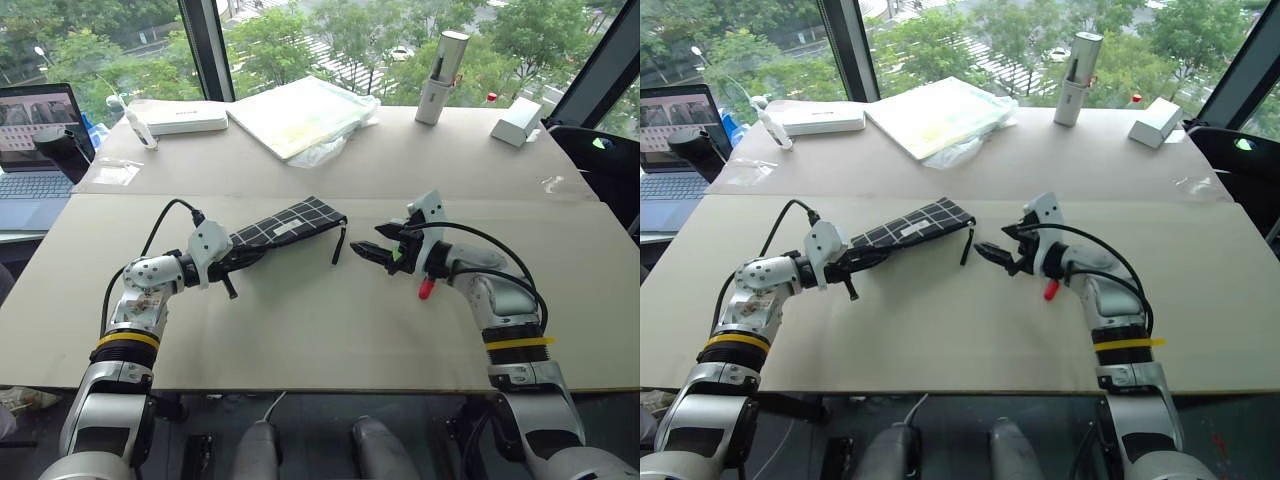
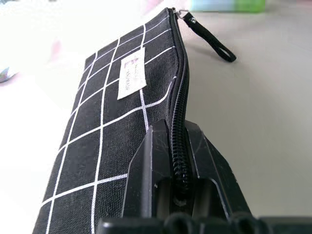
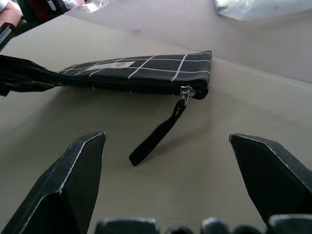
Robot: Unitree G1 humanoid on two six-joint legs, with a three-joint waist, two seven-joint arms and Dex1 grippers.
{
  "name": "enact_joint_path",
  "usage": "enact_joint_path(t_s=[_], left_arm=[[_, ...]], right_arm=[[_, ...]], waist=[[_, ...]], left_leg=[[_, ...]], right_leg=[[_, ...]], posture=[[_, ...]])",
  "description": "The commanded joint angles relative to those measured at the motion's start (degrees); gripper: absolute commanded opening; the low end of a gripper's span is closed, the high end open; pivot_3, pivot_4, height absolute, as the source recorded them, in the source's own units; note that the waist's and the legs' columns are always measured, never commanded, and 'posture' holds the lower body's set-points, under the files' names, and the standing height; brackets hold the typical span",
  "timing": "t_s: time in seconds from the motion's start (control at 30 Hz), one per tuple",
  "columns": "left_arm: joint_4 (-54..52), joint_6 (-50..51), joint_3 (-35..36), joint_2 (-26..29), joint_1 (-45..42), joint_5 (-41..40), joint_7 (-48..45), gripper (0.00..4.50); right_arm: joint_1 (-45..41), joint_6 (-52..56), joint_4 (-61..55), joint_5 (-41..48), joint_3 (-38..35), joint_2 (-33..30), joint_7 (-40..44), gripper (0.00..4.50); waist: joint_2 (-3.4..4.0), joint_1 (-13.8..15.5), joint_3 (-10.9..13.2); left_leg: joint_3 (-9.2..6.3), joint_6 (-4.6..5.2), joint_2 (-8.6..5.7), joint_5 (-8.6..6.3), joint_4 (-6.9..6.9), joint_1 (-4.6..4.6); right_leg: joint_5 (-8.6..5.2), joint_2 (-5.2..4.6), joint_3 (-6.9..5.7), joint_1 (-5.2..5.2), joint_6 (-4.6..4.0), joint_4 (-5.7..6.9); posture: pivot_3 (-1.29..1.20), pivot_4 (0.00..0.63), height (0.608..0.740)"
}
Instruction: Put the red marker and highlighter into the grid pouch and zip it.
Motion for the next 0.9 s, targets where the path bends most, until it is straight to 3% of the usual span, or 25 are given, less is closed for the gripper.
enact_joint_path(t_s=[0.03, 0.73, 0.9], left_arm=[[-3.77, 2.33, 1.45, 1.32, 0.68, -0.83, 0.65, 0.0], [-10.68, 6.29, 0.77, 0.01, 4.01, -1.02, 3.05, 0.0], [-10.67, 6.39, 0.65, -0.37, 4.13, -0.85, 3.49, 0.0]], right_arm=[[-1.6, 1.08, 0.04, -1.73, 0.44, 2.1, -5.67, 4.49], [-10.38, -4.43, 19.44, -3.99, 0.56, 10.27, -12.84, 4.49], [-11.14, -6.71, 20.41, -4.31, 1.08, 10.52, -11.66, 3.2]], waist=[[0.0, 0.04, 0.0], [0.0, 0.34, 0.01], [0.0, 0.3, 0.01]], left_leg=[[0.0, 0.0, 0.0, 0.0, 0.0, 0.0], [-0.03, -0.04, -0.01, 0.02, 0.0, -0.01], [-0.04, -0.04, -0.01, 0.02, 0.01, 0.0]], right_leg=[[0.0, 0.0, 0.0, 0.0, 0.0, -0.01], [0.01, -0.01, -0.05, 0.02, -0.02, -0.01], [0.01, -0.01, -0.05, 0.03, -0.02, -0.01]], posture=[[0.0, 0.15, 0.738], [0.0, 0.15, 0.738], [0.0, 0.15, 0.738]])
